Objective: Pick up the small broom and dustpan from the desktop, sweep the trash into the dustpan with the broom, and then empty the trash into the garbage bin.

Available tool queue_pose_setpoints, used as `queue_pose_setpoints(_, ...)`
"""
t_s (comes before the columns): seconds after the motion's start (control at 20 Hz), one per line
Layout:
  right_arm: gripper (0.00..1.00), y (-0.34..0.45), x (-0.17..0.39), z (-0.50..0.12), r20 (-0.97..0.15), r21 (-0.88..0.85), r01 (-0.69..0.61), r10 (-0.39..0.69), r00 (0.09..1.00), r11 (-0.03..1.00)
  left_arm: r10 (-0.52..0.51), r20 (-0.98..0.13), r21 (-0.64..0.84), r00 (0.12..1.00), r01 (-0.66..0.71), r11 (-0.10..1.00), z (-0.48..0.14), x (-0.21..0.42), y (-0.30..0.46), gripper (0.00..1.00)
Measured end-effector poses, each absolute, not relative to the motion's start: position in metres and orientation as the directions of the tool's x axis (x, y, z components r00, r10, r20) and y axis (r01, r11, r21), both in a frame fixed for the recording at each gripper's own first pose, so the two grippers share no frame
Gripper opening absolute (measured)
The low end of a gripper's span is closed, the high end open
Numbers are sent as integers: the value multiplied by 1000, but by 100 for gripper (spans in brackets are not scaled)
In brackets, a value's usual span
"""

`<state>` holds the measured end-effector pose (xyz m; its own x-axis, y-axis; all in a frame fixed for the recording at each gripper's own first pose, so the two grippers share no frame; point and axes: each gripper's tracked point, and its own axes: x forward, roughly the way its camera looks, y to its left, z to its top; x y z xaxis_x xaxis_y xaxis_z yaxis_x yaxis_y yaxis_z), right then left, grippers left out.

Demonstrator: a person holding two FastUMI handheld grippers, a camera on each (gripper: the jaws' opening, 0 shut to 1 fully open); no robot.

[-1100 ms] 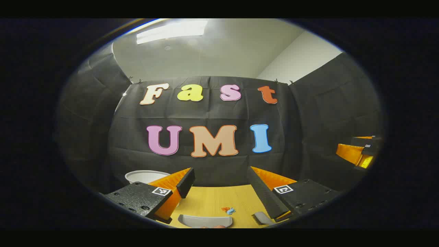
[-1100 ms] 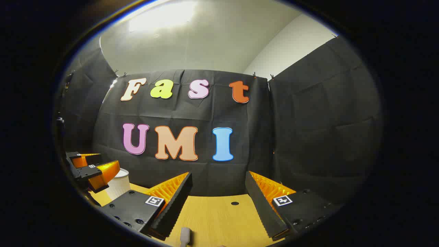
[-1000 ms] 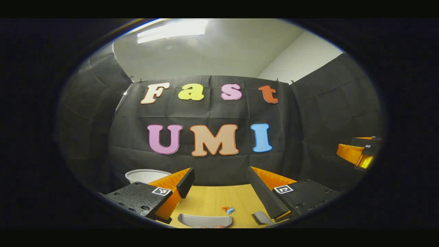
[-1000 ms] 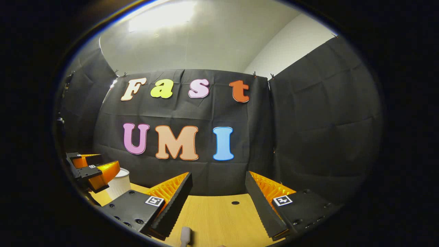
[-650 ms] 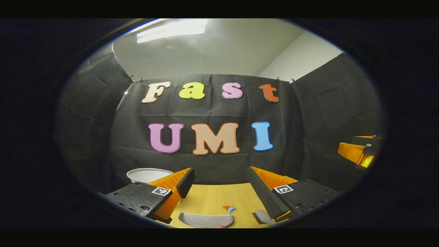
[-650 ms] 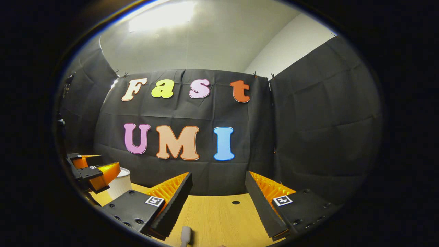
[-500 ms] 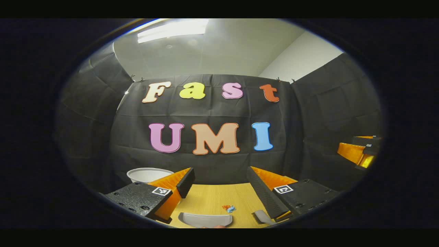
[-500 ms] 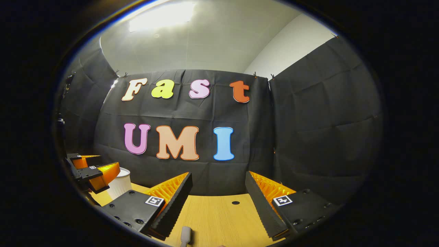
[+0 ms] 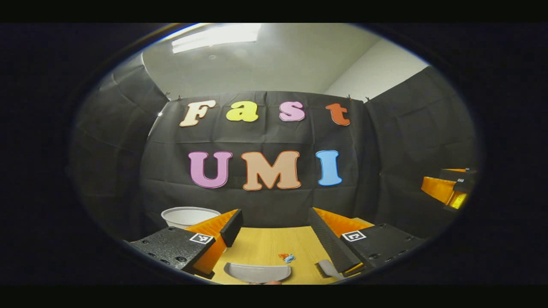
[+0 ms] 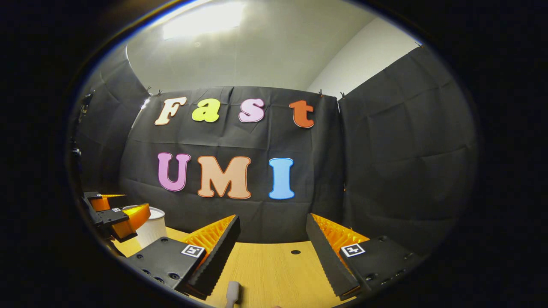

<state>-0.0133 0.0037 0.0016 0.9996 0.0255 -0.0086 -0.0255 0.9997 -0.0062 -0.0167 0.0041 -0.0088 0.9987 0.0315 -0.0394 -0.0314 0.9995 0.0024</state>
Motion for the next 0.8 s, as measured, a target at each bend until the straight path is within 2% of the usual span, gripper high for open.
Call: queue_pose_setpoints(0.8, 99, 20, -20, -6, -34, 1, -89, 89, 995, 996, 70, -66, 29, 995, -68, 997, -15, -36, 13, 93)
